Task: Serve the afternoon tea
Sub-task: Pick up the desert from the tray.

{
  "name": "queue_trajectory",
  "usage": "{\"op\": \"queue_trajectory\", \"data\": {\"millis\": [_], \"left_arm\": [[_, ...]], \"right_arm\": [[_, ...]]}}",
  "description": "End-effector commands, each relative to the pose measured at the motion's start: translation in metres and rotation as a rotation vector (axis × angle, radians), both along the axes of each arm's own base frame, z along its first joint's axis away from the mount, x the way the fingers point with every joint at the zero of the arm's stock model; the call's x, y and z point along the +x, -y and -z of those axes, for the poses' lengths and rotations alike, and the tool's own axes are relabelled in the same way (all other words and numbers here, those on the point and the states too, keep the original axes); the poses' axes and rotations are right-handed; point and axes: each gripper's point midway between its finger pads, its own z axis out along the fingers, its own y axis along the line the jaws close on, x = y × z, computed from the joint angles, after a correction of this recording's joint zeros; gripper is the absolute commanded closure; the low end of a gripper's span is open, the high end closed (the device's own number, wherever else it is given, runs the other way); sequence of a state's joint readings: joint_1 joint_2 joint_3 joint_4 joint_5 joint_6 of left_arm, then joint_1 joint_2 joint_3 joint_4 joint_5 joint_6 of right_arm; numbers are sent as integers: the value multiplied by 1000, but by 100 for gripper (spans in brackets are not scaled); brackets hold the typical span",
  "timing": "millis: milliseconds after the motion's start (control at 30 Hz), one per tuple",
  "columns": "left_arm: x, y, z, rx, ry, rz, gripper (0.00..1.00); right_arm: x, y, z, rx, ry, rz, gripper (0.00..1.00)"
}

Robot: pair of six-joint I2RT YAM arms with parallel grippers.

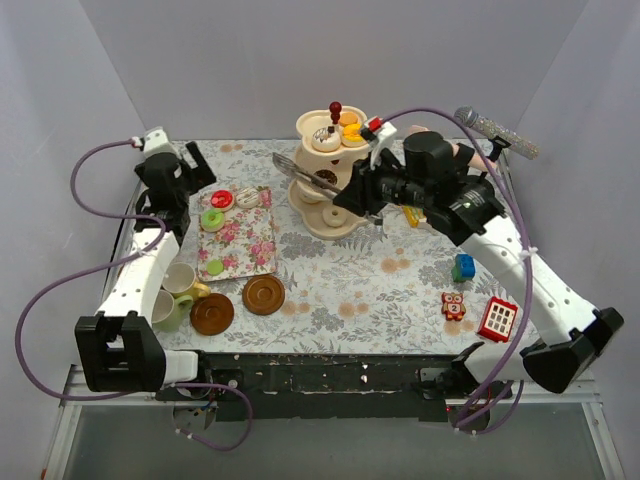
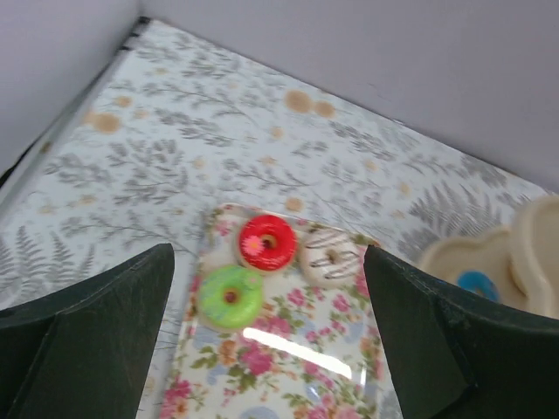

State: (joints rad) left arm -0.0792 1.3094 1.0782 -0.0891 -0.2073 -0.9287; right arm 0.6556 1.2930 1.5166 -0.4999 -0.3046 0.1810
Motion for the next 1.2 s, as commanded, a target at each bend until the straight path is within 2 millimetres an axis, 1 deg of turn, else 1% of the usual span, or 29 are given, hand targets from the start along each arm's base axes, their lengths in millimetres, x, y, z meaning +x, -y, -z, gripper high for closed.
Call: {"op": "queue_trajectory", "data": {"millis": [0,100,167,233,333,400,433,533,600,733,900,1167], "left_arm": [[-15,-58,18,-76,-10,-179,9],[-18,-66,25,-98,10,-201,7],[-19,-65,30,-101,8,-201,7],[-19,-65,35,-102,-3,-198,6],[-20,-64,34,-103,-2,-194,5],[-20,-63,37,-106,-8,-190,4],[-20,-63,37,-106,-8,-186,3],[-21,-61,40,-110,-14,-180,3],[-21,-61,41,-111,-18,-178,2],[-19,-58,43,-116,-21,-165,2],[-18,-57,45,-116,-28,-157,2],[-15,-55,47,-117,-36,-142,2]], "right_arm": [[5,-38,0,28,-3,-27,65],[7,-56,17,27,-34,-39,65],[11,-68,33,20,-61,-46,65],[11,-85,49,4,-88,-74,65],[16,-108,75,-7,-121,-107,65],[22,-120,91,-7,-148,-123,62],[24,-126,96,2,-154,-136,61],[36,-140,109,10,-161,-140,60],[49,-149,123,2,-179,-133,59],[72,-154,142,1,-220,-97,55],[95,-147,161,-4,-235,-13,50],[108,-141,190,-28,-270,83,47]]}}
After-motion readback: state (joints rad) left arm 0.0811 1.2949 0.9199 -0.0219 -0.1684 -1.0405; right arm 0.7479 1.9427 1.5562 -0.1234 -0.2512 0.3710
